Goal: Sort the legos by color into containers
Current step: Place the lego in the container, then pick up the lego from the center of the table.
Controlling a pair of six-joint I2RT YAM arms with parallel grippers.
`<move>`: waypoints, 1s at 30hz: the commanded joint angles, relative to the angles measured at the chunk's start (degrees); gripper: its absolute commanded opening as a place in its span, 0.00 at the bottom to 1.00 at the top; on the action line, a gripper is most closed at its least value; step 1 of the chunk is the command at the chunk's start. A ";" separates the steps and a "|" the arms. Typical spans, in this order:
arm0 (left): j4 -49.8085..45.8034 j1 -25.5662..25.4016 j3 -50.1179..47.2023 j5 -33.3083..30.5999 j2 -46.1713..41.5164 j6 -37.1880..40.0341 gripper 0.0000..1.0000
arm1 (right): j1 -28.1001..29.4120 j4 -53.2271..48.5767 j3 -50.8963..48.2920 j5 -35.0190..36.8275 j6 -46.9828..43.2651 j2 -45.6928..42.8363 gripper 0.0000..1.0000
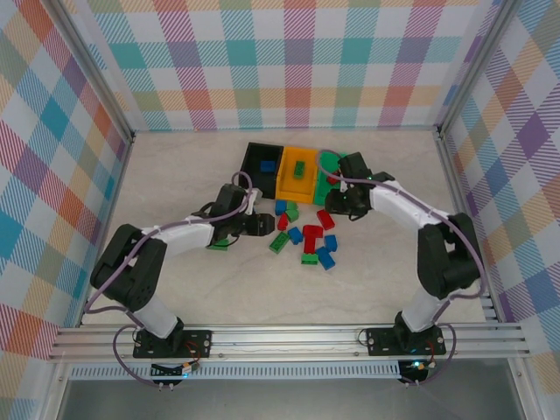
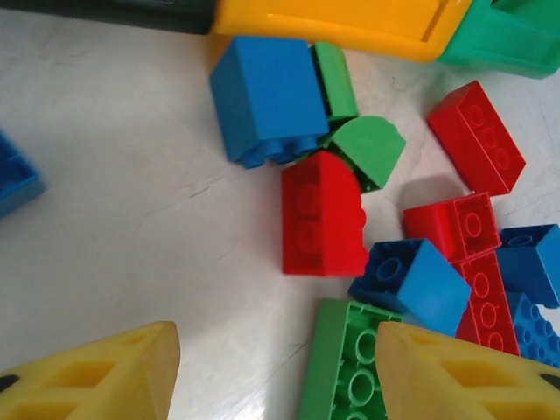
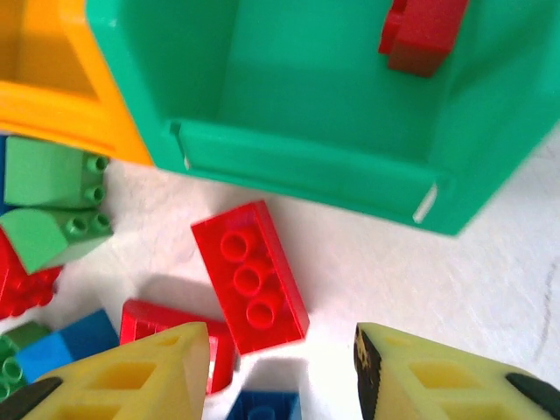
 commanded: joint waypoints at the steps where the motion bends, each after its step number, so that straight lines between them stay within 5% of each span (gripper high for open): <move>1: -4.95 -1.40 6.14 -1.05 3.90 2.06 0.60 | 0.09 2.85 -3.11 -0.82 -2.50 -5.66 0.48; 18: -26.25 -9.89 25.61 -18.12 17.22 1.92 0.50 | 0.08 17.08 -20.13 -3.53 0.00 -13.00 0.49; 24: -27.67 -9.98 26.10 -18.68 17.66 1.06 0.25 | 0.09 20.12 -22.12 -3.32 0.48 -12.67 0.48; 30: -29.49 -10.57 28.02 -18.82 12.94 -0.45 0.24 | 0.09 22.51 -24.60 -2.03 1.37 -14.37 0.48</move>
